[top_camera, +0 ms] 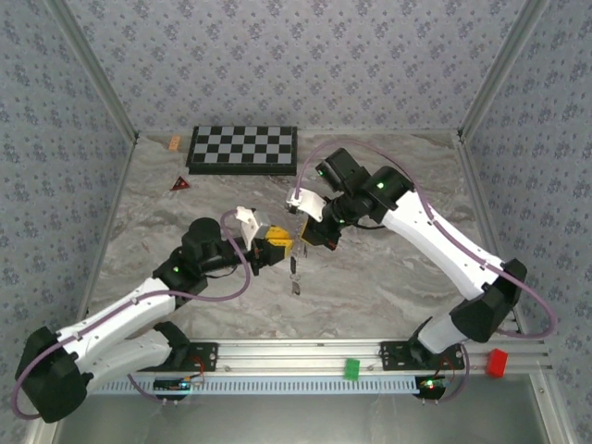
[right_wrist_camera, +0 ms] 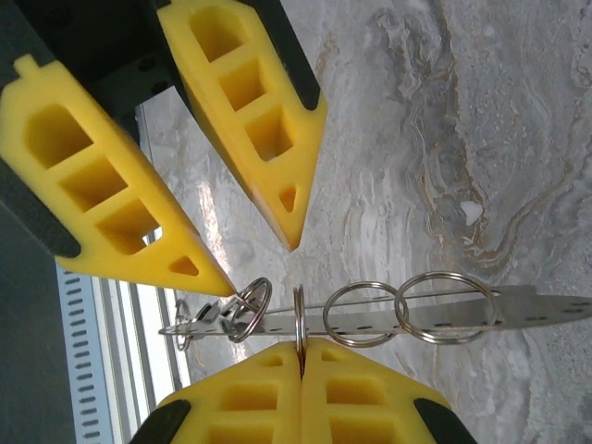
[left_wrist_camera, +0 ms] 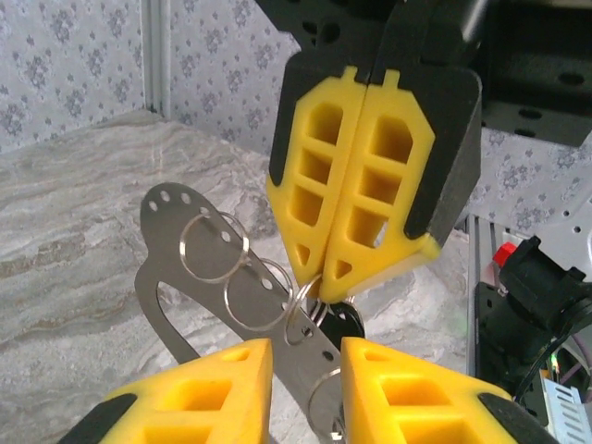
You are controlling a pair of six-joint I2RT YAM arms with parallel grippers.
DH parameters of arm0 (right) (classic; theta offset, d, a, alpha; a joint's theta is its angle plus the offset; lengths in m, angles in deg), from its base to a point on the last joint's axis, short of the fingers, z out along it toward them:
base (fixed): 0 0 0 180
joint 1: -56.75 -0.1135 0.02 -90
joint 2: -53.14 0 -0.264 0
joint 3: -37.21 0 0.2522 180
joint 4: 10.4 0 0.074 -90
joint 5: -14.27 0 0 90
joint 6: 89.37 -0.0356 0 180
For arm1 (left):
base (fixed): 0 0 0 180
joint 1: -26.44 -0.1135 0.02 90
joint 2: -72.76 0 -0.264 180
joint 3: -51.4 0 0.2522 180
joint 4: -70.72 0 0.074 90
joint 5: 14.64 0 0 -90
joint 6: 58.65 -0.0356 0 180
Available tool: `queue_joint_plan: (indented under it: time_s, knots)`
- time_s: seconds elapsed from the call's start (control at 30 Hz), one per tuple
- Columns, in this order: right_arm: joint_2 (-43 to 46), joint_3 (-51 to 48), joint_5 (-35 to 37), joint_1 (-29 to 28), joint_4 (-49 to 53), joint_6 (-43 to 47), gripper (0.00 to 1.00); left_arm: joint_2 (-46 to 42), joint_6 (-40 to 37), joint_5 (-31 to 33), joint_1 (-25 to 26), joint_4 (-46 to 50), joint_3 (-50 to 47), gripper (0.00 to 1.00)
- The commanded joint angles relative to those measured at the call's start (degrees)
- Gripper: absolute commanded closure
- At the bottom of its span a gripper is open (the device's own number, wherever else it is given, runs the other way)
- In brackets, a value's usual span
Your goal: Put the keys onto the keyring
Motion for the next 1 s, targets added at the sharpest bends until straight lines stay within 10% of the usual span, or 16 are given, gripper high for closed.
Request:
queue_joint_plan:
  time_s: [0.0,0.97]
  knots:
    - [-1.8,3.7,1.2,-1.2,6.2,3.2,1.0,0.3,-1.5,-1.6,-0.4,0.2,1.5,0.73]
    - [-0.3,2.5,-1.9,-2.5,3.8,4.9,1.0,0.3,0.1,-6.9,-2.5,-3.5,-0.1,0.59]
